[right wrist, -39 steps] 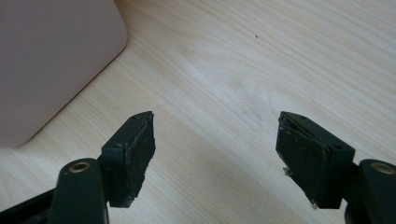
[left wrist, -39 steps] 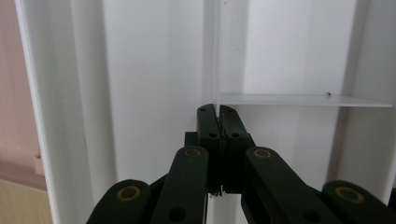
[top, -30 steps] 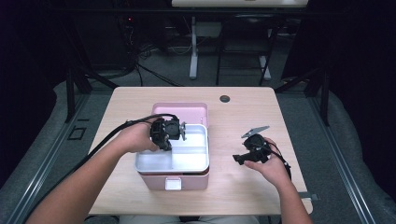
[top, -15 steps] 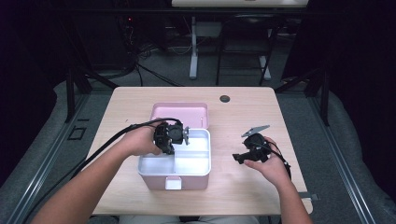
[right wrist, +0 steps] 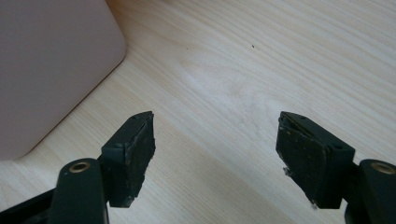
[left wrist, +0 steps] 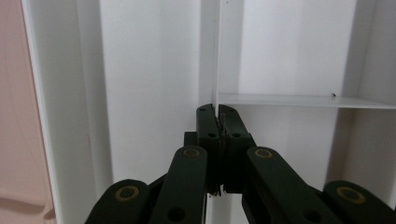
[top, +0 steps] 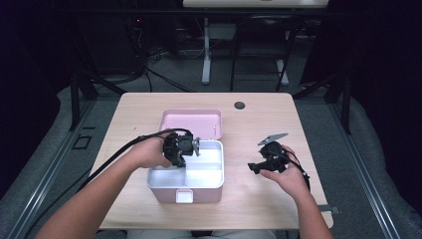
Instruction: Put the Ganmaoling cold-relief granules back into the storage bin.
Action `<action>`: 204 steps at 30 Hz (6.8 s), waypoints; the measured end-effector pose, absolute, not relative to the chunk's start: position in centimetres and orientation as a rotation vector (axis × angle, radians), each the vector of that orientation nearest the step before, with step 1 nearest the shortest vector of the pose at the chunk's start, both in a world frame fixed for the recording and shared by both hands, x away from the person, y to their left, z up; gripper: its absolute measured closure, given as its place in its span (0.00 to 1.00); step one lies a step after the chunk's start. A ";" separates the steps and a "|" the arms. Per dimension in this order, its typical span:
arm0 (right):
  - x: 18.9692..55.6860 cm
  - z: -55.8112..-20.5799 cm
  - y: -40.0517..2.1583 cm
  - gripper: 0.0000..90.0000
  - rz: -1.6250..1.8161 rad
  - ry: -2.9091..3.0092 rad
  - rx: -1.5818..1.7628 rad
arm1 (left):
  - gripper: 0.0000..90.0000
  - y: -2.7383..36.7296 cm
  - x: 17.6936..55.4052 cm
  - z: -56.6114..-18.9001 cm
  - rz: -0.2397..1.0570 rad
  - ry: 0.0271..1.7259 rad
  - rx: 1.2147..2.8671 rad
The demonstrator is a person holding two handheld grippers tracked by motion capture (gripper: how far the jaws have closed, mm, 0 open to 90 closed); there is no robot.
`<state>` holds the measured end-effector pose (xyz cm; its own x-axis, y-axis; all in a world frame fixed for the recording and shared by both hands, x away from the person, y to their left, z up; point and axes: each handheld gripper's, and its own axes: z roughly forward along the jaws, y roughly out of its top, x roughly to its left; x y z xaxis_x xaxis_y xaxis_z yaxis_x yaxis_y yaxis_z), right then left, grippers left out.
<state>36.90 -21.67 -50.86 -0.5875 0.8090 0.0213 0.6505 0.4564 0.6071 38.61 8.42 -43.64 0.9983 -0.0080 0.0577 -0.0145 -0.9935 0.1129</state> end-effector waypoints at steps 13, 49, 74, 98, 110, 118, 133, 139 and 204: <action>38.0 -49.2 -20.4 0.31 0.835 2.425 1.219 | 0.98 8.5 38.3 -44.0 0.128 -0.012 3.020; 44.8 -45.5 -15.6 0.48 0.900 2.386 1.362 | 0.95 13.8 38.4 -44.0 0.121 0.184 3.026; 50.7 -46.4 -11.4 0.60 0.919 2.288 1.596 | 0.95 13.1 38.0 -44.0 0.155 0.149 3.075; 52.8 -47.9 -9.7 0.83 0.847 2.259 1.761 | 0.96 13.0 38.0 -44.0 0.167 0.139 3.080; 52.8 -47.6 -9.6 0.87 0.828 2.239 1.790 | 0.96 13.0 37.9 -44.0 0.168 0.142 3.080; 52.8 -47.2 -9.3 0.90 0.818 2.213 1.811 | 0.96 13.0 38.0 -44.0 0.157 0.149 3.080; 52.2 -44.3 -9.5 0.95 0.925 2.160 1.788 | 0.96 13.0 38.0 -44.1 0.168 0.151 3.075; 51.7 -43.5 -9.7 0.96 0.974 2.139 1.748 | 0.96 13.0 38.0 -44.0 0.161 0.144 3.082; 41.4 -38.4 -10.8 0.97 1.188 2.020 1.319 | 0.88 16.4 37.2 -42.1 0.242 0.368 2.935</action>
<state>41.36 -10.85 -38.42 -0.4428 0.8927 0.0834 0.5066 0.1724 0.8447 37.17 16.44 -42.14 0.9563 0.2575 0.1387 0.2292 -0.9544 0.1913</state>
